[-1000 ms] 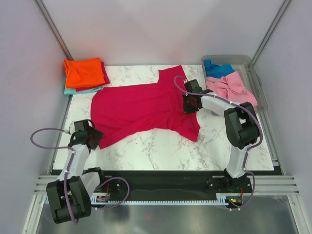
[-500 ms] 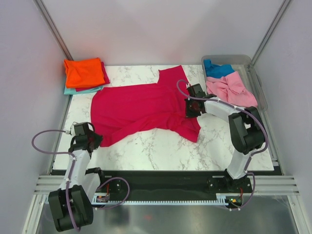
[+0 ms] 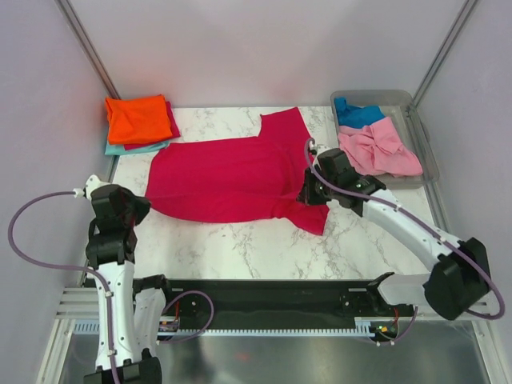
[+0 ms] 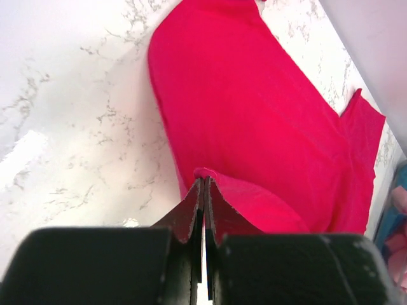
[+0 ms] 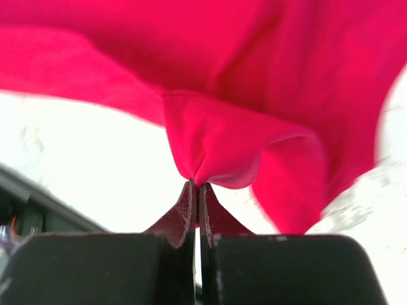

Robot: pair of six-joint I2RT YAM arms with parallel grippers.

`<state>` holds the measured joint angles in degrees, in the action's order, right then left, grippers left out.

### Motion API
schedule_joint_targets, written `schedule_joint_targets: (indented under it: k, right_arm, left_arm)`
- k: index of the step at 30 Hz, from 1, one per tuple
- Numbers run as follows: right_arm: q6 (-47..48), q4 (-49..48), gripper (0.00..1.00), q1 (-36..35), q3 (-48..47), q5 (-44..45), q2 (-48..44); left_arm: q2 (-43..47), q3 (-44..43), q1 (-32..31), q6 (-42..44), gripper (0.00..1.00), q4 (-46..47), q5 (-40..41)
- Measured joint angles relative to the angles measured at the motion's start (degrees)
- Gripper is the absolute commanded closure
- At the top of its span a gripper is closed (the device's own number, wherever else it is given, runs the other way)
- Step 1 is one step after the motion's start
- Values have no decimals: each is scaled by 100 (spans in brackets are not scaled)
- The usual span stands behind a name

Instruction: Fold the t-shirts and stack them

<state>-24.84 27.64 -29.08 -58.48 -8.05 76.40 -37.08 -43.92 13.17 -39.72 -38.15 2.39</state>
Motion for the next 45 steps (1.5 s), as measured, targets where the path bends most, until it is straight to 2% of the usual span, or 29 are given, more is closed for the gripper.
schedule_joint_targets:
  k: [5,10,15,18,22,25,29,34,39,45]
  right_arm:
    - [-382,385,100,-914,533,72,-944]
    - [-909,914,100,-1392,1001,229,-1829]
    - [-1333,1419,100,-1626,909,640,-2553]
    - [-1331,1567,100,-1626,555,964,-2531]
    - [-994,1628,100,-1626,-208,1335,-1875]
    - [-496,1554,100,-1624,-850,1563,-1054]
    - [313,1375,100,-1480,-1620,1445,-24]
    - [1364,1207,99,-758,-2546,225,1209]
    - [2450,1316,99,116,-3346,-1248,2627]
    - [3220,1980,99,461,-4680,-1473,4503]
  left_arm:
    - [247,-361,0,339,98,-544,173]
    - [304,-546,2,616,98,-942,267]
    - [334,-608,22,765,98,-1080,302]
    - [221,-610,24,822,98,-1080,297]
    - [-133,-610,28,885,98,-1034,304]
    - [-459,-610,94,938,98,-957,323]
    - [-841,-570,234,990,98,-833,365]
    - [-1266,-426,525,1023,98,-651,354]
    - [-2170,-378,881,1023,98,-413,166]
    - [-3626,-579,951,1023,98,-146,-129]
